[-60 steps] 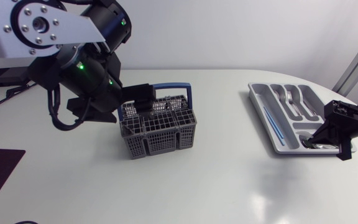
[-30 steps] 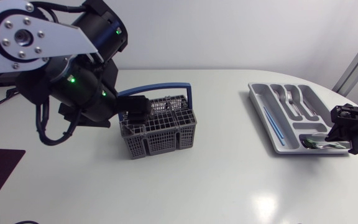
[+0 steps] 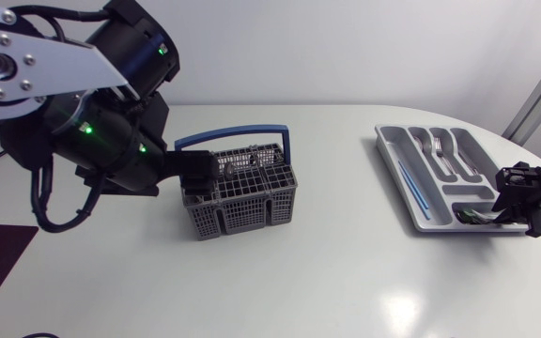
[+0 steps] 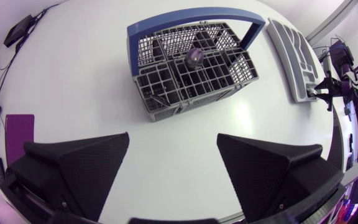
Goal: Unload the cutlery basket into the drawer organizer.
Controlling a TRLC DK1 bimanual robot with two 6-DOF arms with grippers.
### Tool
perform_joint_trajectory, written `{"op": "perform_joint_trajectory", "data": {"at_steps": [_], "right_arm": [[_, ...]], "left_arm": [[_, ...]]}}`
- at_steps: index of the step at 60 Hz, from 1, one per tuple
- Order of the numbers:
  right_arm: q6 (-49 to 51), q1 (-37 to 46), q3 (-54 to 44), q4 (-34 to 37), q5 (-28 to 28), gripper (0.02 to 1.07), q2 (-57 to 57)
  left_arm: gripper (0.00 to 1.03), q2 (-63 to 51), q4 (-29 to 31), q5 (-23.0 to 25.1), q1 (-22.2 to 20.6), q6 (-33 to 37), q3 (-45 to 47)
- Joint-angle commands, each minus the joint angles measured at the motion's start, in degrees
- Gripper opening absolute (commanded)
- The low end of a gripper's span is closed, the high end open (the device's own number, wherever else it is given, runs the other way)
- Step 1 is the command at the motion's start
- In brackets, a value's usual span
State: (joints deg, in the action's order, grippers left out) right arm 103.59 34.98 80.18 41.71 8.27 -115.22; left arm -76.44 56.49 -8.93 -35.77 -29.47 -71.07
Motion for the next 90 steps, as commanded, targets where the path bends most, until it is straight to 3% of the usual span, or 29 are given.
{"op": "perform_joint_trajectory", "data": {"at_steps": [1,12,19,52,58,65,90], "right_arm": [[1.53,-0.27,-0.11,0.03,-0.36,0.74,-0.18],[-1.64,-1.06,-0.29,0.39,-0.27,0.96,1.31],[-2.52,-1.5,-1.08,0.3,0.6,1.02,3.07],[-10.34,-5.45,-8.73,1.18,5.79,1.02,17.57],[-12.18,-7.47,-11.63,1.18,6.32,1.02,20.82],[-14.38,-9.93,-14.35,1.18,6.67,1.02,24.16],[-31.34,-20.57,-20.86,1.79,7.72,1.02,34.62]], "left_arm": [[0.99,1.03,0.38,-0.3,-0.18,0.65,1.72],[0.99,0.68,0.2,-0.3,0.17,-4.1,1.72],[0.99,0.33,0.02,-0.3,0.35,-6.74,1.72],[0.96,-1.43,-1.21,0.93,-0.71,-18.6,1.81],[0.96,-1.87,-1.91,4.71,0.52,-20.27,2.16],[0.96,-1.87,-2.88,4.97,1.05,-22.56,2.86],[0.97,-2.04,-3.23,5.06,0.88,-37.41,4.1]]}}
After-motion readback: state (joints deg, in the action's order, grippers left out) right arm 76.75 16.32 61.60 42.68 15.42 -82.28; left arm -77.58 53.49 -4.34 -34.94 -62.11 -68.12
